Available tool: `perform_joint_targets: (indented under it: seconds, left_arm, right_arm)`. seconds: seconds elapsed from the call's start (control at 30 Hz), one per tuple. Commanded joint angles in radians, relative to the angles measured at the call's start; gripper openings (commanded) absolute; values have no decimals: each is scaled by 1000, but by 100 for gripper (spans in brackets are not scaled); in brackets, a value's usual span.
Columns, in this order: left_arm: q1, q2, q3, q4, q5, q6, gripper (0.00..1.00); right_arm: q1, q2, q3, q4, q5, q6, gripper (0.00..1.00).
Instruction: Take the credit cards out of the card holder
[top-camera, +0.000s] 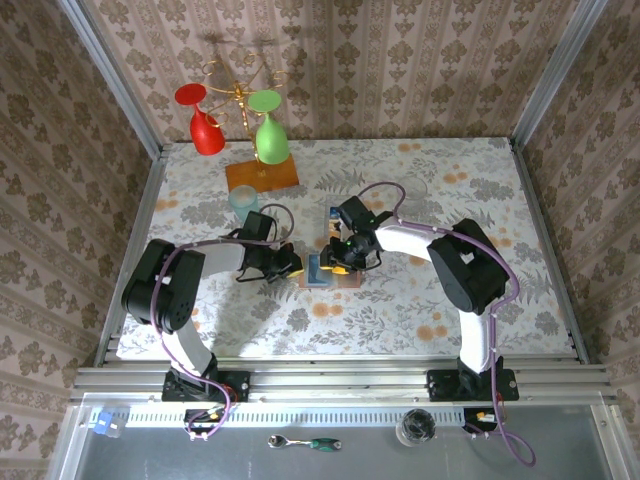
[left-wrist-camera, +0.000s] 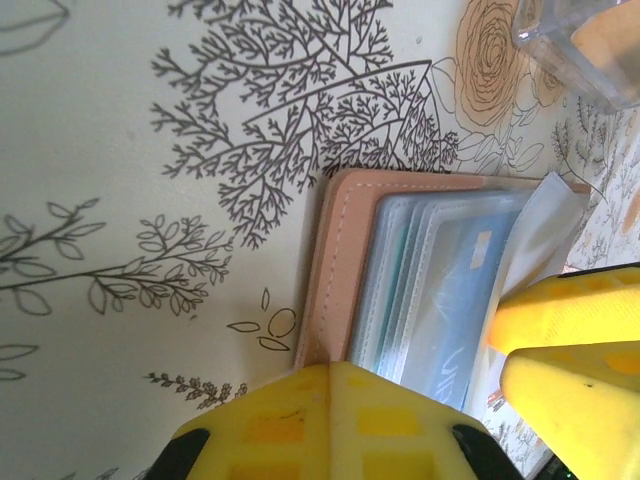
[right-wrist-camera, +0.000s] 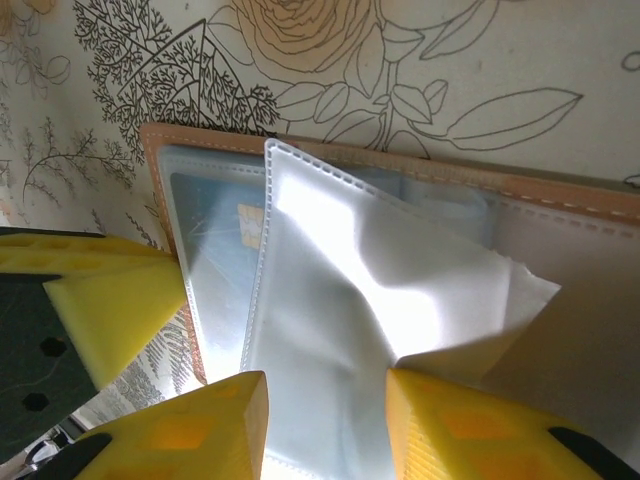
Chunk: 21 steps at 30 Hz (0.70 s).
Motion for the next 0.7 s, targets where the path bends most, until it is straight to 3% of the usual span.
perform_joint_targets:
  seconds: [0.0, 0.33, 0.67]
  left_arm:
    - [1, -32, 47, -69, -23, 28, 0]
    - [-53, -35, 134, -67, 29, -15, 15]
    - [-86, 51, 149, -7, 83, -52, 18]
  right_arm:
    - [-10, -36, -30, 18, -36, 7, 36]
    - [-31, -50, -89, 88, -70, 13, 25]
    - [-35, -47, -109, 107, -82, 11, 17]
